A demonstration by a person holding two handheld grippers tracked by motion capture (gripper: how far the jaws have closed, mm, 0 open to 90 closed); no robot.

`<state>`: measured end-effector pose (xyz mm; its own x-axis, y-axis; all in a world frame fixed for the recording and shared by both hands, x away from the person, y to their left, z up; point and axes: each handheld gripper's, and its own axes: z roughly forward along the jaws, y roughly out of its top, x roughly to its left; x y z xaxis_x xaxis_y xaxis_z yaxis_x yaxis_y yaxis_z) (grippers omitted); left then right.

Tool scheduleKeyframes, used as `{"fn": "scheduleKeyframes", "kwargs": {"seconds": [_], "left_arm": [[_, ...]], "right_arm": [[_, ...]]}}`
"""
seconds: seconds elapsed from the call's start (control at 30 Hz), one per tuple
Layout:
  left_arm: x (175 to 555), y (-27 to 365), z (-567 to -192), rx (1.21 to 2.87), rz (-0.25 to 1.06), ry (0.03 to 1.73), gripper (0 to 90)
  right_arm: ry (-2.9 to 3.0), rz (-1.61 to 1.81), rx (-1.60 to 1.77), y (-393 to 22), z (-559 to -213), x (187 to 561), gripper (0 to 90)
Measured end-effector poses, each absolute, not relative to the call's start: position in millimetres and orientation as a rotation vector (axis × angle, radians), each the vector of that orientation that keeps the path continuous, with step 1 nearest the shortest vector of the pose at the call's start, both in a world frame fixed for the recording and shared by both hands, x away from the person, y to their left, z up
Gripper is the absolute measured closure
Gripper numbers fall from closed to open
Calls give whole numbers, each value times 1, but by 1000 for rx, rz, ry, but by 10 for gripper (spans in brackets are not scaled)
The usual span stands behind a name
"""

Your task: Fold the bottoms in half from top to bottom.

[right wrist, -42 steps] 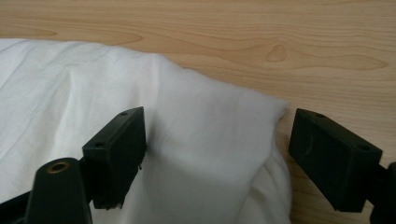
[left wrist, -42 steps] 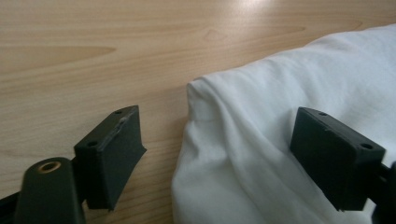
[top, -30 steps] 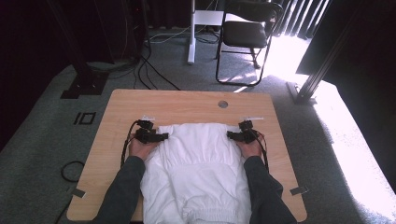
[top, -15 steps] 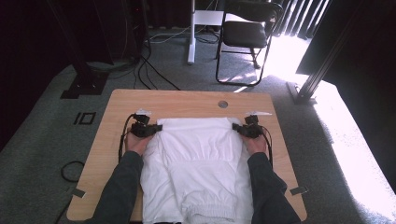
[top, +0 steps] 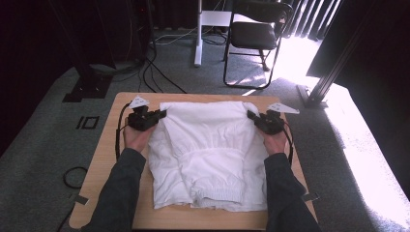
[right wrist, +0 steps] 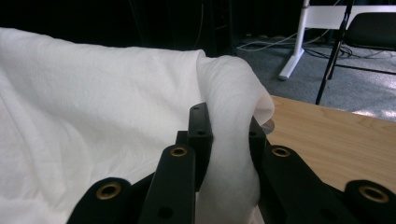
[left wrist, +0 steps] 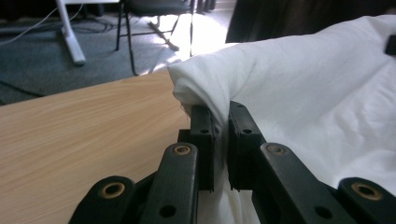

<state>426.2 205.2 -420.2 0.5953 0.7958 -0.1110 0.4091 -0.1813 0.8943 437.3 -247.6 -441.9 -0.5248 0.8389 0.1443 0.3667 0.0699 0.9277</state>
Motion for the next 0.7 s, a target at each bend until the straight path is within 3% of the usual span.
{"fn": "scheduleKeyframes", "kwargs": {"seconds": [0.33,0.7], "left_arm": [[345,200,-413,1835,499,799,837],[276,210,-471,1909,401,813,825]], "right_arm": [[1920,1630,1116,-279,-458,356,798],[2037,1504,1036,-278,-500,263,785]]}}
